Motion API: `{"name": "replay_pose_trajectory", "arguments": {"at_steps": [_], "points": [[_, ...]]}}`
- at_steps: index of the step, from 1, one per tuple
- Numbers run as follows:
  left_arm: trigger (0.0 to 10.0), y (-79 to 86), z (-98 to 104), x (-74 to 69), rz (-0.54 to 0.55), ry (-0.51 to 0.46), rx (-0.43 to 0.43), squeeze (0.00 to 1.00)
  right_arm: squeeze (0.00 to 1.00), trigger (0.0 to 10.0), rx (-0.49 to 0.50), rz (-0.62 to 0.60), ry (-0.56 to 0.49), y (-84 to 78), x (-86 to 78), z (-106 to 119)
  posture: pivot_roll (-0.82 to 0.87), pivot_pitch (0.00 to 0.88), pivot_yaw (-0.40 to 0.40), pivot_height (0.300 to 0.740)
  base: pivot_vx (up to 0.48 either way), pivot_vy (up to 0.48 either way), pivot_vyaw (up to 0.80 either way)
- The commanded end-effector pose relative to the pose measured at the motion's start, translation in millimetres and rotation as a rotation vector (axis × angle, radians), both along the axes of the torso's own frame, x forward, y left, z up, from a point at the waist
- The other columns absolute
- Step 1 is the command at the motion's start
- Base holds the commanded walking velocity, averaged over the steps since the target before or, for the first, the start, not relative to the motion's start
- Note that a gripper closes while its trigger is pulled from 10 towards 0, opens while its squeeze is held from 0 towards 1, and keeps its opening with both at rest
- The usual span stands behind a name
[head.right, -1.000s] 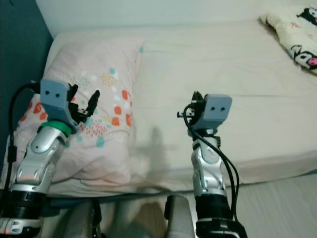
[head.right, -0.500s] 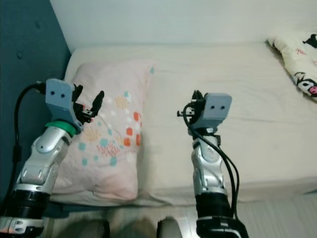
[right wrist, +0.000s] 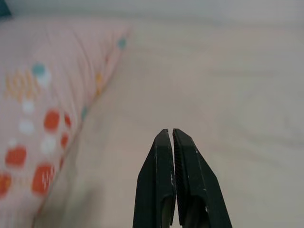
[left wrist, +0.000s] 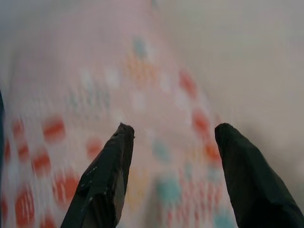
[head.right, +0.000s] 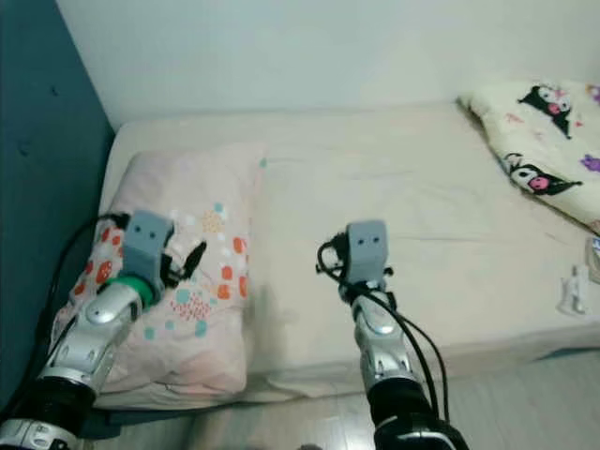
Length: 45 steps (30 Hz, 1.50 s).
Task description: Clean up the room
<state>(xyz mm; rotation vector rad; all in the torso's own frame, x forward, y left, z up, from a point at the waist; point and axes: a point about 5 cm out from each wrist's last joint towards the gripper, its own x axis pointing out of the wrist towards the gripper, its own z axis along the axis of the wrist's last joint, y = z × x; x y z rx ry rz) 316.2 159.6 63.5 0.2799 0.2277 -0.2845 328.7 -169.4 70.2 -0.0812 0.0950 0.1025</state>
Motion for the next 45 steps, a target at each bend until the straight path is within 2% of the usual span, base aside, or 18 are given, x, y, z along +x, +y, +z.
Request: {"name": "replay_pose_trajectory", "arguments": {"at_steps": [1, 5, 12, 45], "points": [[10.0, 1.9, -22.6, -13.1, -0.018, 0.071, 0.049, 0.00, 0.00, 10.0, -0.004, 0.005, 0.079, -1.4, -9.4, -18.7, 0.02, 0.000, 0.028, 0.725, 0.000, 0.000, 0.00], [10.0, 0.4, -39.5, -23.8, -0.058, 0.105, 0.090, 0.00, 0.00, 10.0, -0.046, 0.043, 0.144, 0.7, -18.3, -36.0, 0.02, 0.000, 0.029, 0.725, 0.000, 0.000, 0.00], [10.0, 0.5, -51.1, -30.3, -0.075, 0.118, 0.109, 0.00, 0.00, 10.0, -0.067, 0.054, 0.181, 3.6, -26.3, -48.6, 0.02, 0.000, 0.037, 0.725, 0.000, -0.181, 0.00], [10.0, 0.3, -50.1, -24.9, -0.077, 0.073, 0.109, 0.00, 0.00, 10.0, -0.035, 0.059, 0.135, 11.3, -25.4, -47.3, 0.02, 0.005, 0.053, 0.725, 0.000, -0.380, 0.00]]}}
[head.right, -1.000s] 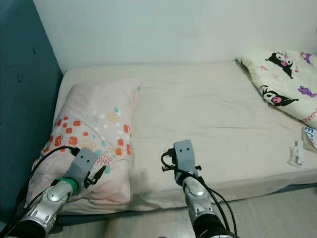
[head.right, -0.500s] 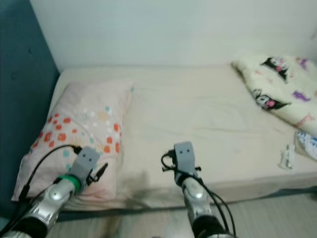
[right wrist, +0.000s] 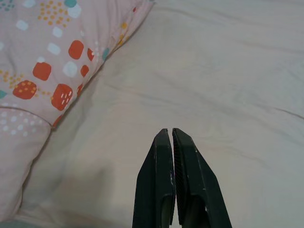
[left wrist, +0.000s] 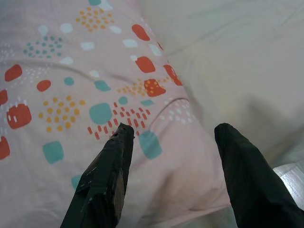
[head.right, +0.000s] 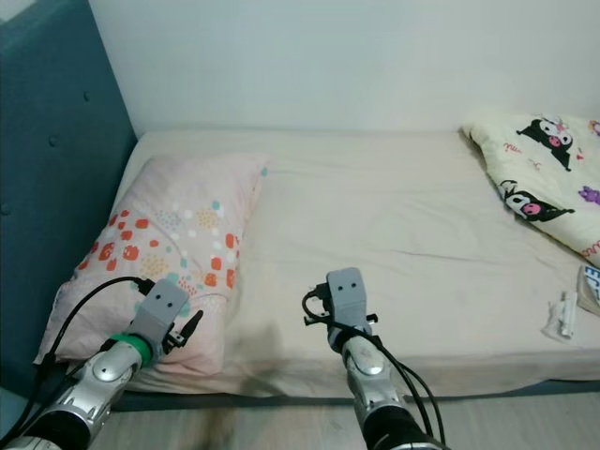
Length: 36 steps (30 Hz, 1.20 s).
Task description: Clean up the room
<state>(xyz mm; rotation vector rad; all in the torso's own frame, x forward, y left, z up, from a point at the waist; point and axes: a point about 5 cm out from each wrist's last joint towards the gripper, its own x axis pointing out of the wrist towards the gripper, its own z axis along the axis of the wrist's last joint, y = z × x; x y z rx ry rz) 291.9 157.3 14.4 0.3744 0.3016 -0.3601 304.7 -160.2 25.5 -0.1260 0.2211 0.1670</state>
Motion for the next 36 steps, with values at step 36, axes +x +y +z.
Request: {"name": "replay_pose_trajectory", "arguments": {"at_steps": [36], "points": [[10.0, 3.7, -2.0, 0.0, 0.014, 0.006, 0.002, 0.00, 0.00, 10.0, 0.017, 0.003, 0.010, 3.0, -3.1, -4.2, 0.02, 0.008, 0.050, 0.725, 0.195, -0.363, 0.00]]}}
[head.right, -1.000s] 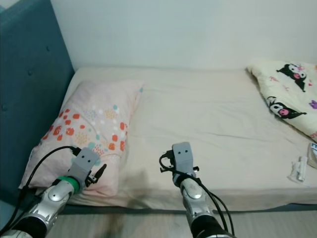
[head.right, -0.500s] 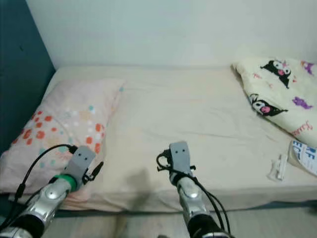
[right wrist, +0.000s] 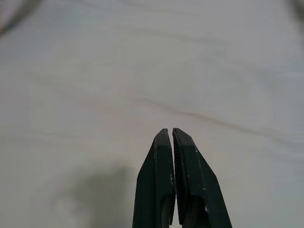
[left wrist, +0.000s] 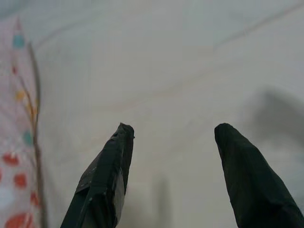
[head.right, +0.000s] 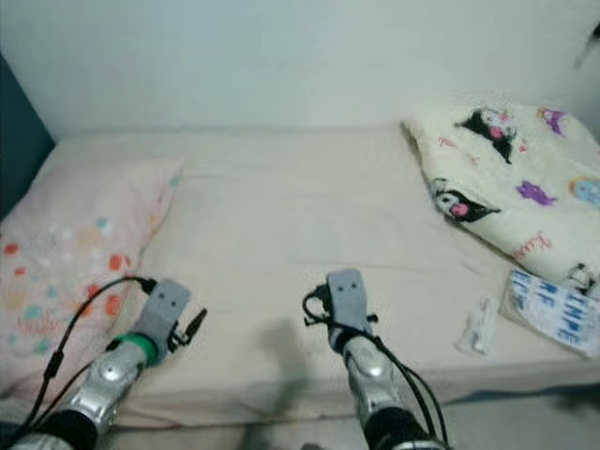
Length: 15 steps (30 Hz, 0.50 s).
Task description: Clean up the room
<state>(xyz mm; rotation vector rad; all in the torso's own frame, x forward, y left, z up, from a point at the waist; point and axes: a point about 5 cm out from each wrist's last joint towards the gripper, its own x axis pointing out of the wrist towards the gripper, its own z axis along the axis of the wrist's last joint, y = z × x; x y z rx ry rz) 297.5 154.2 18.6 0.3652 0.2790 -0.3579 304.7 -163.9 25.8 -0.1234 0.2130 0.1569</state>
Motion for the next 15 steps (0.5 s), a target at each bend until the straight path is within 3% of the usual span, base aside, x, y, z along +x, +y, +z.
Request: {"name": "replay_pose_trajectory", "arguments": {"at_steps": [1, 6, 15], "points": [[10.0, 7.0, -6.4, -5.6, 0.016, 0.027, 0.013, 0.00, 0.00, 10.0, 0.014, 0.013, 0.018, 6.5, -3.1, -4.5, 0.02, 0.006, 0.048, 0.725, 0.247, -0.289, 0.00], [10.0, 7.1, -6.3, -5.8, 0.019, 0.027, 0.004, 0.00, 0.00, 10.0, 0.014, 0.012, 0.016, 5.8, -2.6, -3.9, 0.02, 0.005, 0.047, 0.725, 0.201, -0.288, 0.00], [10.0, 8.4, -6.8, -4.6, 0.046, 0.050, -0.035, 0.00, 0.00, 10.0, 0.010, 0.010, 0.015, 4.3, -2.2, -3.4, 0.02, 0.002, 0.047, 0.725, 0.000, 0.000, 0.00]]}}
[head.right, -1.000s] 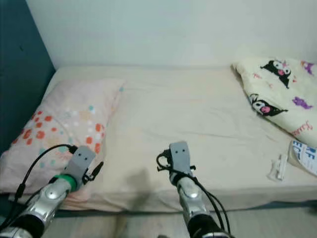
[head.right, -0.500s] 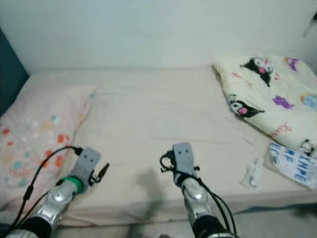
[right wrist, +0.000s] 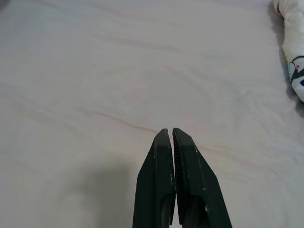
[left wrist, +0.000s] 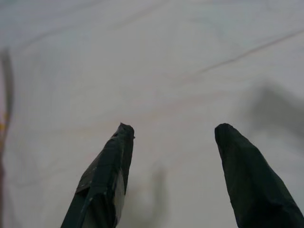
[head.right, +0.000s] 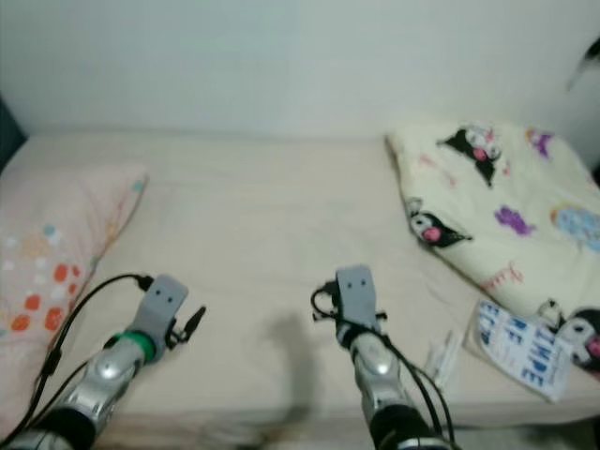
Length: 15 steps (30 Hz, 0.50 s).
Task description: Clean up the room
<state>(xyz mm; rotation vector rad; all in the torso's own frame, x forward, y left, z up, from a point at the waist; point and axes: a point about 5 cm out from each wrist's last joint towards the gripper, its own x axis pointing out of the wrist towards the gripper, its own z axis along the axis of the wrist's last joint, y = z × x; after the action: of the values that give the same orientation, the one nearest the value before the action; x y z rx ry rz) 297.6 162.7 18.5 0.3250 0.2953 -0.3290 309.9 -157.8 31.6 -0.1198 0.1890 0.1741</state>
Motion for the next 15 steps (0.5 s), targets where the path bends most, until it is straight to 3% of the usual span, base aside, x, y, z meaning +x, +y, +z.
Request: {"name": "replay_pose_trajectory", "arguments": {"at_steps": [1, 15], "points": [[10.0, 0.3, -6.5, -4.6, 0.013, 0.034, -0.004, 0.00, 0.00, 10.0, 0.002, -0.008, 0.038, -2.0, -7.4, -9.3, 0.02, 0.002, 0.047, 0.725, 0.000, 0.000, 0.00], [10.0, 3.0, -7.1, -4.5, 0.017, 0.041, 0.010, 0.00, 0.00, 10.0, 0.005, -0.008, 0.038, -1.4, -7.7, -9.7, 0.02, 0.004, 0.051, 0.725, 0.000, 0.000, 0.00]]}}
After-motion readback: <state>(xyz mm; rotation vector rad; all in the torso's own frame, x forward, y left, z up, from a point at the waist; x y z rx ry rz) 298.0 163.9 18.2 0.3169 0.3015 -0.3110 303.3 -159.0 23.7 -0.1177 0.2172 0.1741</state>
